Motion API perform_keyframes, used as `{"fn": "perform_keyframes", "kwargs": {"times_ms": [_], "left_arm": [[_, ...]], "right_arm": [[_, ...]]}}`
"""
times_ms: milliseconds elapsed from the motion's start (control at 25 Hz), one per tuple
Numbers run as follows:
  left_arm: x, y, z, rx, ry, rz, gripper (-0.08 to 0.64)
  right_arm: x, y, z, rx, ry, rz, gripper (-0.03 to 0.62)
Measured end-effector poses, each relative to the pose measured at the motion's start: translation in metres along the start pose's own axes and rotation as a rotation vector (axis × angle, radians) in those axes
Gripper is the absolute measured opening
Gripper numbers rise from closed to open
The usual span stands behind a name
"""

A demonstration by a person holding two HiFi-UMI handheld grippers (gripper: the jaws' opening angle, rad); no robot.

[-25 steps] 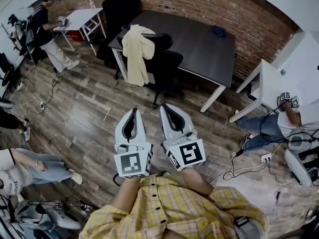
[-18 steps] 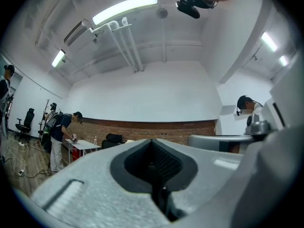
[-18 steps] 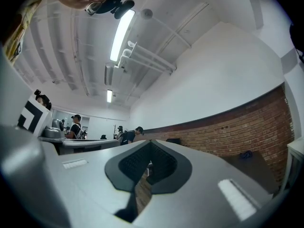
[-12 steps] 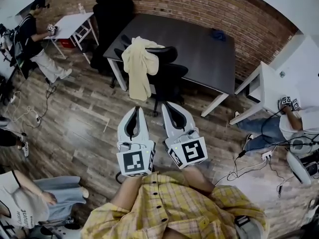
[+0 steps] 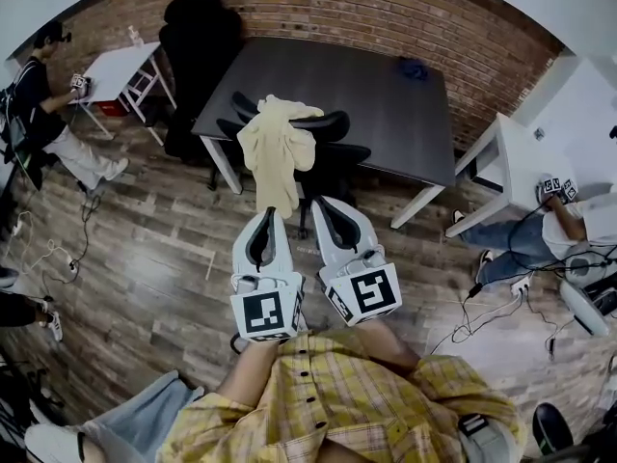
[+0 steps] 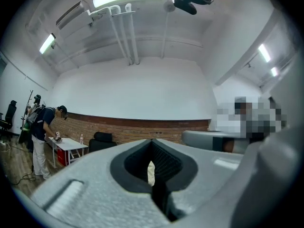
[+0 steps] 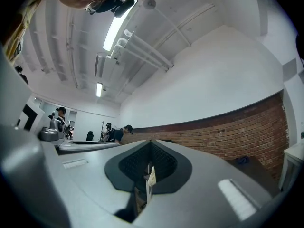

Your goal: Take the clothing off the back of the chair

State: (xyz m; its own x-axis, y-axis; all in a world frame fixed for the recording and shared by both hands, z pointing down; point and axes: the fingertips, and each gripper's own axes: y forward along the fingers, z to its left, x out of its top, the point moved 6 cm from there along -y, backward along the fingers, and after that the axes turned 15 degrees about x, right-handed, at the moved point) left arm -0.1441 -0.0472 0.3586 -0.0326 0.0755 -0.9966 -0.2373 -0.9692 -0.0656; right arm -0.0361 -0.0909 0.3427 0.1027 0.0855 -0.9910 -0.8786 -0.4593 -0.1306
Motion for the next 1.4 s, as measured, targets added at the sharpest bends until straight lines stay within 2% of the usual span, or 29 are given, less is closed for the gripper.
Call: {"fn": "perform_keyframes", "kwargs": {"times_ms": [240, 600, 960, 1400], "left_arm": [[0.001, 0.034, 0.021, -0.062, -0.059, -0.005, 0.0], [-0.002, 0.061, 0.03, -0.154, -0.039, 0.012, -0.002], [-0.008, 0.076, 0.025, -0.14, -0.025, 0.019, -0.002], [-0.006, 0.104, 0.023, -0.071, 0.007, 0.013, -0.003]], "right_arm": [[-0.004, 0.035, -0.008, -0.034, -0.011, -0.003, -0.002], [-0.008, 0.061, -0.011, -0.066, -0.009, 0.012, -0.002], [-0.011, 0.06, -0.029, -0.092, 0.001, 0.012, -0.002], [-0.017, 0.061, -0.048, -0.087, 0.015, 0.01, -0.002]]}}
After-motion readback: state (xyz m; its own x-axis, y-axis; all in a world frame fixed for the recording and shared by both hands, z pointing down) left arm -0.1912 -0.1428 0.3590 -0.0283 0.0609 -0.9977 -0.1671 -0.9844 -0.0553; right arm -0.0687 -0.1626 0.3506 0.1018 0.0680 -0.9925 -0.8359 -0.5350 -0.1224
